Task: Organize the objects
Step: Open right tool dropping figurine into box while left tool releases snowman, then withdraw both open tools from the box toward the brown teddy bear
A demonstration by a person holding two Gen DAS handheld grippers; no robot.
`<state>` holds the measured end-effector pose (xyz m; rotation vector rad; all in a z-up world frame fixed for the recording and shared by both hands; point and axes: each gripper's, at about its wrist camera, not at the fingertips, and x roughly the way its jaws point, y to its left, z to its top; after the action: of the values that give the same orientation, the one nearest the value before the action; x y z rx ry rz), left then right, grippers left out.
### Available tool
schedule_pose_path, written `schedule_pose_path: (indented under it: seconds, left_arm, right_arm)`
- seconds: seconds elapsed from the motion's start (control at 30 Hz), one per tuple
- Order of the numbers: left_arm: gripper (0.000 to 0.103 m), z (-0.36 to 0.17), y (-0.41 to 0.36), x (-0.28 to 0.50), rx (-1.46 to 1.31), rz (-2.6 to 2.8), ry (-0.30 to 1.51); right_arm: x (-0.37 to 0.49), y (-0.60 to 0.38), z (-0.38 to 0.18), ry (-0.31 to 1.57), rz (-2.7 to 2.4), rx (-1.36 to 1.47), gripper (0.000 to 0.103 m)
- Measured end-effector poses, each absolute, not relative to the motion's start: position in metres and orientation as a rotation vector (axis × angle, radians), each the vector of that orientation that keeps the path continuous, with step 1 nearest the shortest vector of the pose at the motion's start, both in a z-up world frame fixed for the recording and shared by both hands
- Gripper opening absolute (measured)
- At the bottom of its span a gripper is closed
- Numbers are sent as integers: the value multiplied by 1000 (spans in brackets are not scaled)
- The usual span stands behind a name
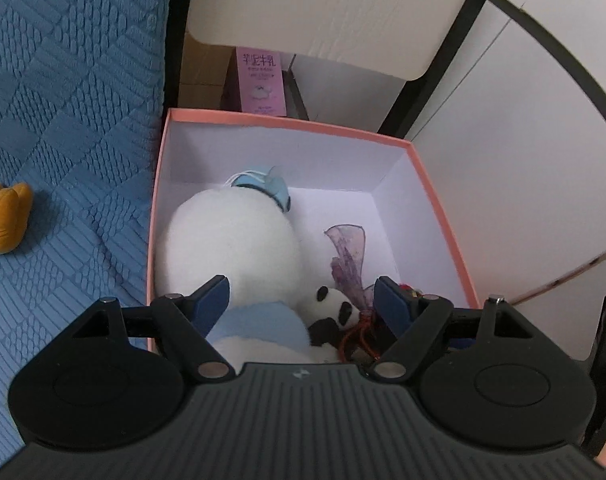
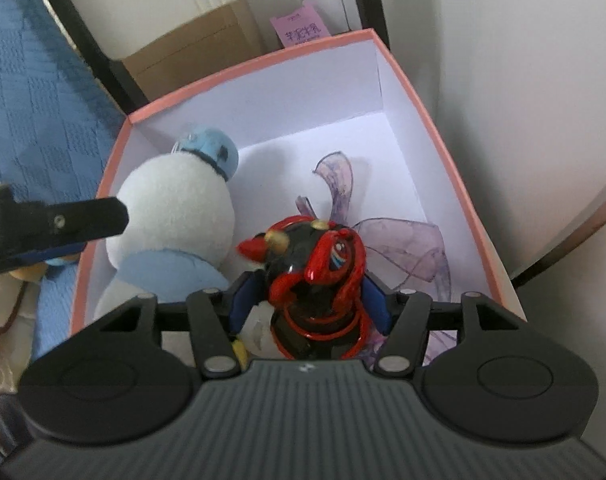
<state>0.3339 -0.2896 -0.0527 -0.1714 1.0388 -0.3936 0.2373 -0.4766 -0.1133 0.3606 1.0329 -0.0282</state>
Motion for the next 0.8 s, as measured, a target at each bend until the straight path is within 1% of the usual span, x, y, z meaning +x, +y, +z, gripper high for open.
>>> schedule_pose_path:
  seconds: [0.07,0.5,0.8]
  left_arm:
    - [83,-43,-288,327,-166,-396,1022]
    - [83,28,-244,282,-172,-394,883]
    - [83,61,-198,237,-194,-389,816]
  right_arm:
    - [235,-479,-106,1014,-28,372,65]
    - [196,-456,-22,839,17,354,65]
    - [159,-418,22,764,54,318,65]
